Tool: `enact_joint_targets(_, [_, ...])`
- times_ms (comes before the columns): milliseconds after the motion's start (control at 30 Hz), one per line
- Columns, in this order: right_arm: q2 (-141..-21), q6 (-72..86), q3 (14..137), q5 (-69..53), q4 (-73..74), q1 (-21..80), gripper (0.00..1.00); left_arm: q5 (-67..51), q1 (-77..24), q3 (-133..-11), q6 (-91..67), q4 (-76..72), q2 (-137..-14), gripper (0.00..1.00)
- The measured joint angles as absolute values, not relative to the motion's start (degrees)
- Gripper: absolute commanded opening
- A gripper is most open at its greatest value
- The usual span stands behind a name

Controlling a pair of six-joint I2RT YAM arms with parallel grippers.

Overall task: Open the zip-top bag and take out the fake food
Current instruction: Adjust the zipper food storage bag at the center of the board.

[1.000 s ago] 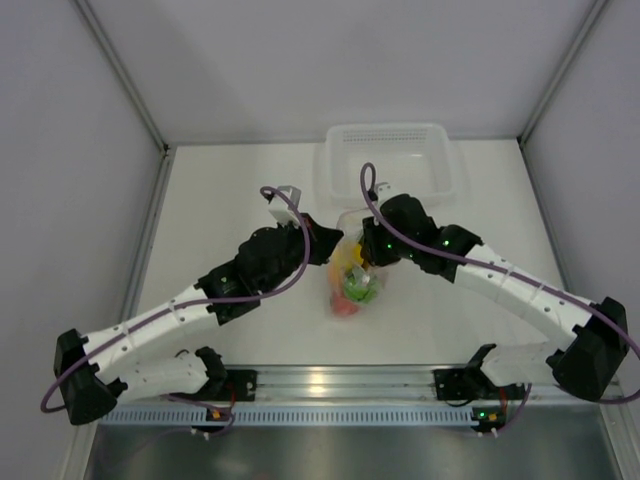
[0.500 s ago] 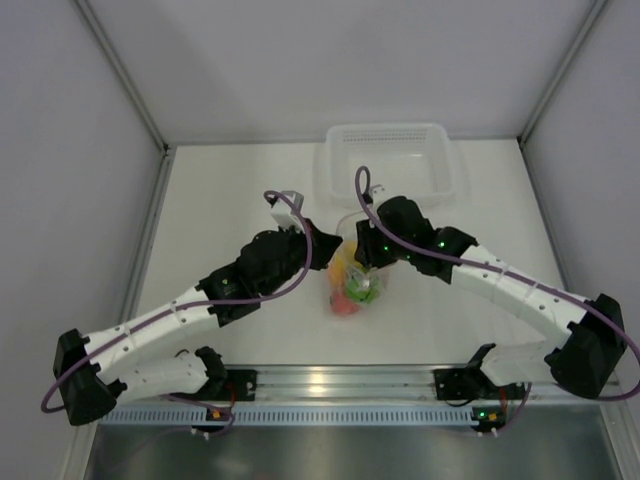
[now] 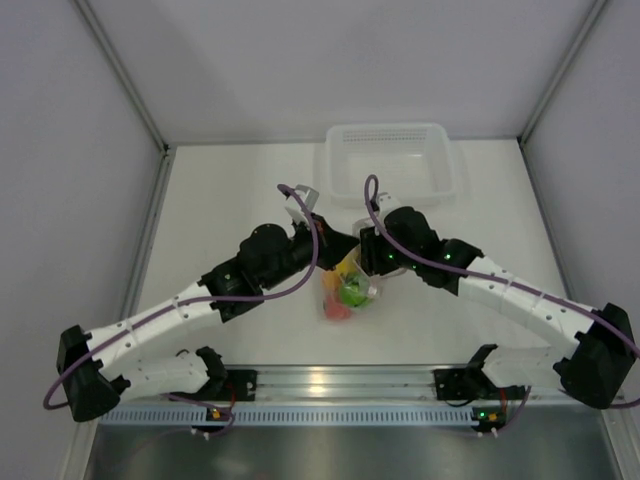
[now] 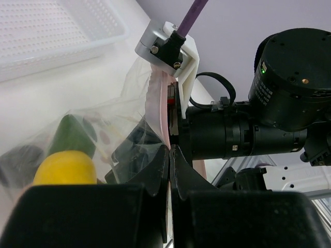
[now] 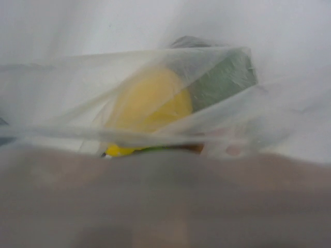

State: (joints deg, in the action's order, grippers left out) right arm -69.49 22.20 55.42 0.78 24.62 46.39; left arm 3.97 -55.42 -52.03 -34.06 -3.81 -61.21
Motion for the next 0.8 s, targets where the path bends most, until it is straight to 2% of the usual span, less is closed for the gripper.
enact_joint_targets(467, [-68.1, 25.0, 53.6, 10.5, 17.5, 46.4, 0.37, 5.7, -55.5, -52.6, -33.5, -5.5, -62.4, 0.0])
enact_joint_targets(800, [-73.4, 23.5, 52.9, 12.3, 12.9, 45.9, 0.4, 6.0, -55.5, -52.6, -31.1, -6.3, -64.8, 0.0])
